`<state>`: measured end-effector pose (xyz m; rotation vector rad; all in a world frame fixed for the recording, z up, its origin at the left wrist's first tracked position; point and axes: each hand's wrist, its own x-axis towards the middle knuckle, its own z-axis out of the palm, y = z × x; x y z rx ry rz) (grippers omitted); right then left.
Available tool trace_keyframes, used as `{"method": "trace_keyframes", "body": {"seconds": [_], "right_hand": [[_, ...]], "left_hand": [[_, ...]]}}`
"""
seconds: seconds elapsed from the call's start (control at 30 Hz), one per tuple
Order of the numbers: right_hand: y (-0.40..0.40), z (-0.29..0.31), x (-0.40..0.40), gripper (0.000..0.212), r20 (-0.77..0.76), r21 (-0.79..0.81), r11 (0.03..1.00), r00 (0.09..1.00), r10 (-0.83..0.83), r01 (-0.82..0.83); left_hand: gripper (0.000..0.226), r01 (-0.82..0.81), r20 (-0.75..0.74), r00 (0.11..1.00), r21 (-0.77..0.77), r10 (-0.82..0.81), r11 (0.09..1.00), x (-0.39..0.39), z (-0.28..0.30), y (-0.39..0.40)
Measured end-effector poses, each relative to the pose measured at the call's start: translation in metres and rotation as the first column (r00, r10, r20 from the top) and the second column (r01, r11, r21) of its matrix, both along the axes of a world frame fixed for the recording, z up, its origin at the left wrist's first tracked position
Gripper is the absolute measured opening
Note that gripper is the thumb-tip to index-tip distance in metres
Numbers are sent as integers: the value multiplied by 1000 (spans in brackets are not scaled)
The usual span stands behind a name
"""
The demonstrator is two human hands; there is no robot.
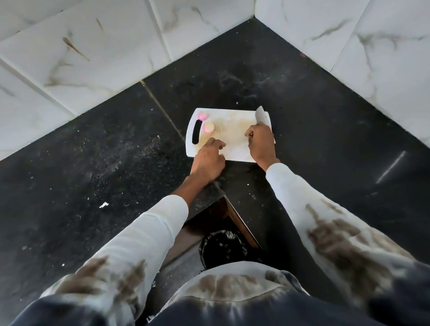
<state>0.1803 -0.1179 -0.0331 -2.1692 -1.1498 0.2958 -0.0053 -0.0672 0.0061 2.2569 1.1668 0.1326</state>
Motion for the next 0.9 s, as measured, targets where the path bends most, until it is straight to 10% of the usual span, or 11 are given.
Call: {"method": "trace_keyframes", "body": {"seconds": [0.53, 0.9], "right_hand": [[-174, 62, -179, 18, -379, 9, 989, 916, -135, 150], [-272, -58, -309, 10, -484, -260, 923, 789, -379, 283]], "left_hand": [[32, 46, 294, 956, -222, 22, 974, -94, -25, -107], [28, -5, 124, 989, -485, 74, 875, -218, -118, -198]]}}
